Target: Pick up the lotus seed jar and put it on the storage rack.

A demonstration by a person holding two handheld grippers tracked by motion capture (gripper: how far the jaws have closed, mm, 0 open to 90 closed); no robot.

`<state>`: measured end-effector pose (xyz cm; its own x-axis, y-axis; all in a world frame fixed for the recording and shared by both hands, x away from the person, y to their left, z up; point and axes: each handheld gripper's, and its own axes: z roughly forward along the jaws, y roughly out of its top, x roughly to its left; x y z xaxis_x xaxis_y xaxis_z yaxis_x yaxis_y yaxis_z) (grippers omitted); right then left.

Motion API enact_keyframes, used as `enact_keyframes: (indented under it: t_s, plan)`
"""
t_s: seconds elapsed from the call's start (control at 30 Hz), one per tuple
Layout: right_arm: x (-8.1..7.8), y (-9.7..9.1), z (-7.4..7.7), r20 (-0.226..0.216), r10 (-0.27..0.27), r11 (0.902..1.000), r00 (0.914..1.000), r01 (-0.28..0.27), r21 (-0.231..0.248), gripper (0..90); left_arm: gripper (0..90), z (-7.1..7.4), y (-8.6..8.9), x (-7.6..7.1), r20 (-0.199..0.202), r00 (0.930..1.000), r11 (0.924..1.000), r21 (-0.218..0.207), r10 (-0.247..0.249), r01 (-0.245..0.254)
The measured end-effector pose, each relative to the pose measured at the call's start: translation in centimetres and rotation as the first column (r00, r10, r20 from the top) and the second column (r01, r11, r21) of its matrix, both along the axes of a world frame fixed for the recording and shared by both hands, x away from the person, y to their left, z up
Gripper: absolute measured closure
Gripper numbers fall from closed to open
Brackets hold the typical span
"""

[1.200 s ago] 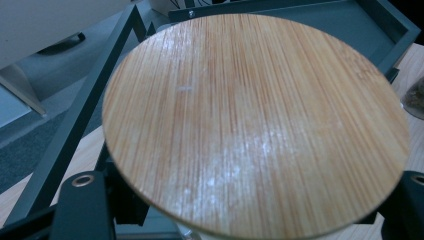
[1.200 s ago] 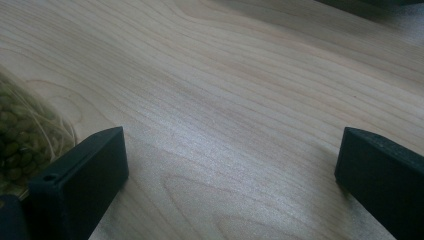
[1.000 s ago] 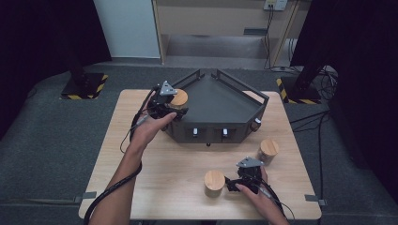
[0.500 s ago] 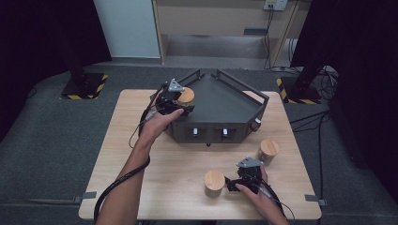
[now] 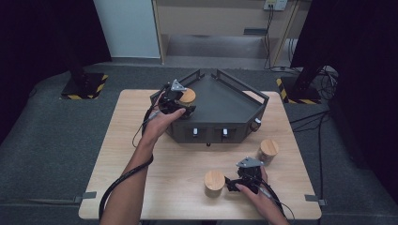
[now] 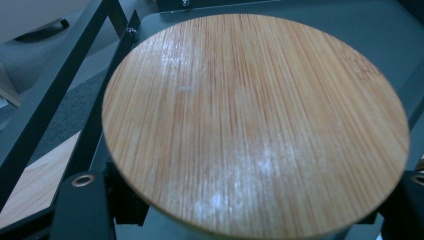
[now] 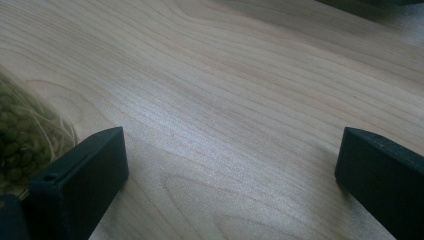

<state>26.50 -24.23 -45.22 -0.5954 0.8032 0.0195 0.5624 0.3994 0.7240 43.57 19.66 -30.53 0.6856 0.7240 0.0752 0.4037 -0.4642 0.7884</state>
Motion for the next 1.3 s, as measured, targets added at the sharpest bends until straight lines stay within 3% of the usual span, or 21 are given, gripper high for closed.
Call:
enact_keyframes:
  t_s: [0.4, 0.67, 0.9, 1.03, 1.13, 1.3]
  plan:
    - [0.0, 0.0, 0.0, 0.0, 0.0, 1.0, 1.0, 0.0, 0.0, 0.6, 24.2, -0.9, 0.7, 0.5, -0.03, 0.9995, 0.9994, -0.034, 0.009, -0.01]
    - [0.0, 0.0, 0.0, 0.0, 0.0, 1.0, 1.0, 0.0, 0.0, 0.6, 24.2, -1.5, 1.5, 0.8, -0.054, 0.9983, 0.9959, -0.086, 0.021, -0.026]
    - [0.0, 0.0, 0.0, 0.0, 0.002, 1.0, 1.0, -0.002, -0.001, 0.6, 23.1, -1.2, 1.0, 0.6, -0.039, 0.9989, 0.9982, -0.052, 0.027, -0.029]
    - [0.0, 0.0, 0.0, 0.0, 0.003, 1.0, 1.0, -0.003, -0.001, 0.6, 12.9, -0.6, 0.5, -0.1, -0.012, 0.9989, 0.9986, -0.028, 0.045, -0.045]
    - [0.0, 0.0, 0.0, 0.0, 0.002, 1.0, 1.0, -0.002, -0.001, 0.6, 9.0, -0.1, 0.8, -0.8, -0.005, 0.9982, 0.9977, -0.034, 0.059, -0.059]
    - [0.0, 0.0, 0.0, 0.002, 0.003, 1.0, 1.0, -0.003, 0.0, 0.6, 6.5, 0.3, 0.9, -1.7, -0.021, 0.9974, 0.9976, 0.001, 0.07, -0.07]
